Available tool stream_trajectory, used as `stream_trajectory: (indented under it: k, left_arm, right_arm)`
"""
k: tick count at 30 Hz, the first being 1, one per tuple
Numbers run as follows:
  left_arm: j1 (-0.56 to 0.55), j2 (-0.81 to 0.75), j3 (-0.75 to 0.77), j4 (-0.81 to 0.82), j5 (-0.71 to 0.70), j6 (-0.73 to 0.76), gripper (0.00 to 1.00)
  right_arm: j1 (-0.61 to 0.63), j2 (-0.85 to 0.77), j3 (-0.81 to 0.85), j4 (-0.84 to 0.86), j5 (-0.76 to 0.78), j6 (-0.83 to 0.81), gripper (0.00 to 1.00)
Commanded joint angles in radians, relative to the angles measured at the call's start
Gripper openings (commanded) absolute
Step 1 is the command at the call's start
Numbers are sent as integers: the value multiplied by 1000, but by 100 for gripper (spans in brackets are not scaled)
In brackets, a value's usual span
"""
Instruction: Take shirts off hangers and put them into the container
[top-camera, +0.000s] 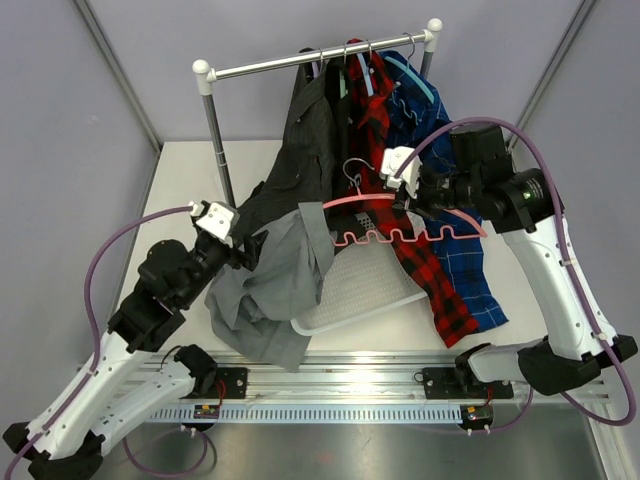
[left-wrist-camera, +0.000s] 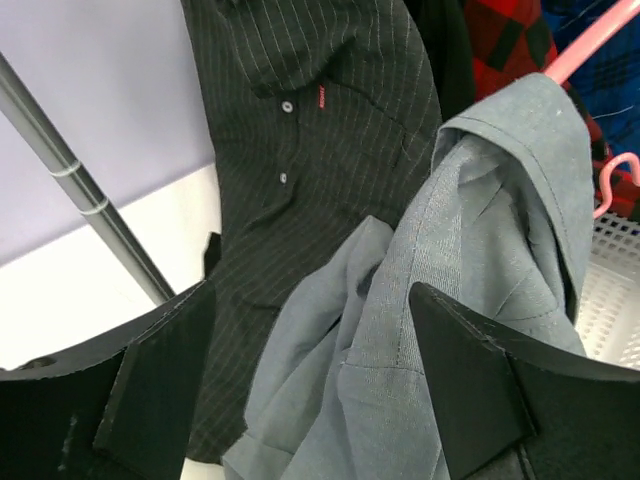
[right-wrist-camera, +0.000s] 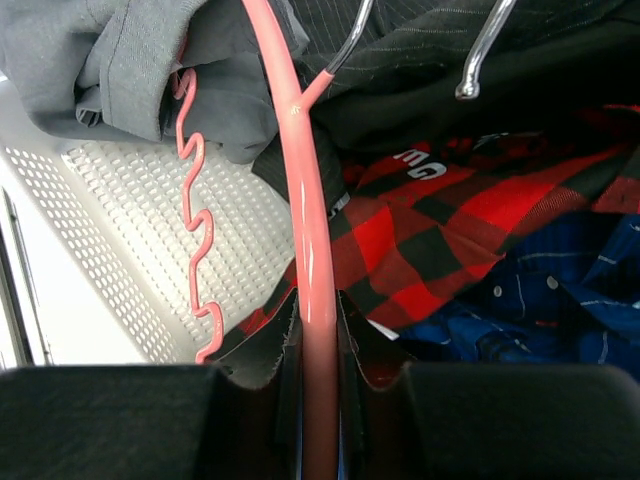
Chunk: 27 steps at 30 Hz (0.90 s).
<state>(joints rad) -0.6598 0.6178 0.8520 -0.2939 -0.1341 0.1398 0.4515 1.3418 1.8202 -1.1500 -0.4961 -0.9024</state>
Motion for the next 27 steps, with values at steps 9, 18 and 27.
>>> stream_trajectory:
  k: [9, 18, 27]
  left_arm:
    - [23, 184, 229, -8, 340, -491, 85]
    - [22, 287, 242, -71, 235, -783, 79]
    - [22, 309, 145, 31, 280, -861, 67]
  right_arm:
    - [-13, -1, 45, -8, -35, -3, 0]
    - [-13, 19, 45, 12, -64, 36, 0]
    - [-11, 20, 22, 36, -99, 62, 0]
